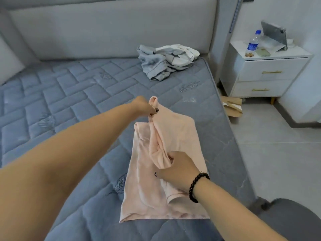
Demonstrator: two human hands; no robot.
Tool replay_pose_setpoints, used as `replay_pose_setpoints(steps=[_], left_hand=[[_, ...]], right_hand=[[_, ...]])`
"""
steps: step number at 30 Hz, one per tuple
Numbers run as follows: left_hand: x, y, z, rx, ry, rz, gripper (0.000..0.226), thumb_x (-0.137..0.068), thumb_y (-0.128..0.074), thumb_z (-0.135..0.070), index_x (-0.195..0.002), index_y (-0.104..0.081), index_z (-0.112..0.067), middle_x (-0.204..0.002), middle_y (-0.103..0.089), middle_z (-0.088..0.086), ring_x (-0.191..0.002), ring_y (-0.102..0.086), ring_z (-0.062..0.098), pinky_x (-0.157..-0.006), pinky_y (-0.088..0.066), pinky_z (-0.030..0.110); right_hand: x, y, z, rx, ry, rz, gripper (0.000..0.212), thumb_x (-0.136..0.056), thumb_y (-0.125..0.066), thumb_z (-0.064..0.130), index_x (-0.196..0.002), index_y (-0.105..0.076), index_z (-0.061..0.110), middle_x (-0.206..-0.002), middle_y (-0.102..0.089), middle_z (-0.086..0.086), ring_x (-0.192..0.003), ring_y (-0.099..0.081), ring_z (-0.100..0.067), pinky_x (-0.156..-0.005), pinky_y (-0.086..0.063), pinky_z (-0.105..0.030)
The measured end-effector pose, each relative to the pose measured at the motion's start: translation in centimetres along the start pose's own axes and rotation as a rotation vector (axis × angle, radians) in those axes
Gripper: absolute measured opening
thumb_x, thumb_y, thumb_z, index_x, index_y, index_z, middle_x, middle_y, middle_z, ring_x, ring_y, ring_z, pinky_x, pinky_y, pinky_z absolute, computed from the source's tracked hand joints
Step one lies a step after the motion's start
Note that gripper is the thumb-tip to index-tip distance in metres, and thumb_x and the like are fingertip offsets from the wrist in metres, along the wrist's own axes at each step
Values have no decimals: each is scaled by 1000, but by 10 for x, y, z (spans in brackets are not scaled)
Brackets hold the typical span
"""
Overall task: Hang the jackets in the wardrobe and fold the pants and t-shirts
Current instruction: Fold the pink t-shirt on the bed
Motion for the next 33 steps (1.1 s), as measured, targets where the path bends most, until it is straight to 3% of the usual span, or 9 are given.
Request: replay_pose_setpoints(steps=[2, 6, 8, 12, 16, 21, 26, 29, 33], left_hand=[[-7, -4, 49, 38, 49, 36, 29, -85, -69, -34, -90, -60, -7, -89, -62, 11, -73, -53, 21, -67, -43, 30], [-2, -54, 126, 375, 242, 183, 33, -88, -65, -42, -103, -61, -13, -87, -61, 3, -73, -56, 16, -71, -49, 29], [4, -71, 139, 458, 209, 163, 38, -86, -69, -42, -109, -61, -13, -88, -64, 0, -72, -60, 13, -61, -49, 24], [28, -88, 160, 494, 105, 8, 61, -73, -82, -40, -121, -49, -22, -100, -65, 0, -89, -62, 15, -70, -51, 28], [65, -100, 177, 615, 58, -199, 32, -81, -77, -30, -108, -60, -25, -84, -70, 2, -75, -63, 12, -72, -49, 26], [93, -99, 181, 667, 149, -252, 29, -85, -72, -30, -110, -60, -20, -93, -68, -7, -84, -64, 6, -74, -52, 21], [150, -116, 184, 517, 162, -269, 53, -80, -75, -41, -119, -42, -26, -107, -54, -11, -95, -55, 10, -82, -41, 26], [189, -132, 191, 455, 218, -278, 38, -90, -63, -39, -118, -46, -21, -96, -57, -10, -87, -54, 16, -72, -41, 31], [216, -139, 192, 516, 208, -253, 19, -96, -55, -29, -110, -44, -24, -91, -59, -10, -85, -56, 18, -65, -40, 29]], right_hand=[[-20, -48, 2, 115, -16, 80, 27, -73, -72, 28, -91, -55, 16, -89, -56, 5, -81, -54, -12, -57, -40, -17], [-32, -128, -27, 297, -49, 409, 77, -66, -76, 44, -130, -42, 18, -123, -50, 3, -113, -49, -15, -91, -42, -24], [-23, -143, -43, 297, -3, 465, 80, -62, -74, 48, -132, -45, 23, -128, -46, 5, -120, -47, -13, -97, -40, -23], [-7, -109, -68, 20, 95, 244, 32, -82, -66, 19, -111, -59, 30, -118, -50, 12, -104, -53, 0, -84, -41, -9], [4, -33, -108, 103, 77, -266, 30, -83, -59, 2, -102, -60, 26, -112, -43, 14, -115, -43, -3, -95, -28, -5], [14, 7, -152, 303, -222, -455, 41, -83, -66, 21, -121, -51, 18, -121, -38, -1, -119, -31, -20, -104, -33, -33], [29, 15, -162, -1, -353, -371, 41, -83, -69, 24, -117, -46, 16, -101, -53, 3, -91, -55, -17, -78, -46, -30], [36, 6, -159, 57, -378, -254, 32, -89, -61, 23, -114, -43, 17, -99, -57, 0, -88, -58, -21, -75, -50, -32], [46, 5, -149, 45, -332, -264, 29, -92, -55, 20, -119, -46, 15, -105, -58, -3, -88, -56, -21, -76, -48, -30]])
Point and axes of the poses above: each hand's wrist, its own x-axis away from the middle knuckle, its own y-axis out of the back of the hand, z = x × y, the point moved 7 cm from there along -x, towards the middle knuckle
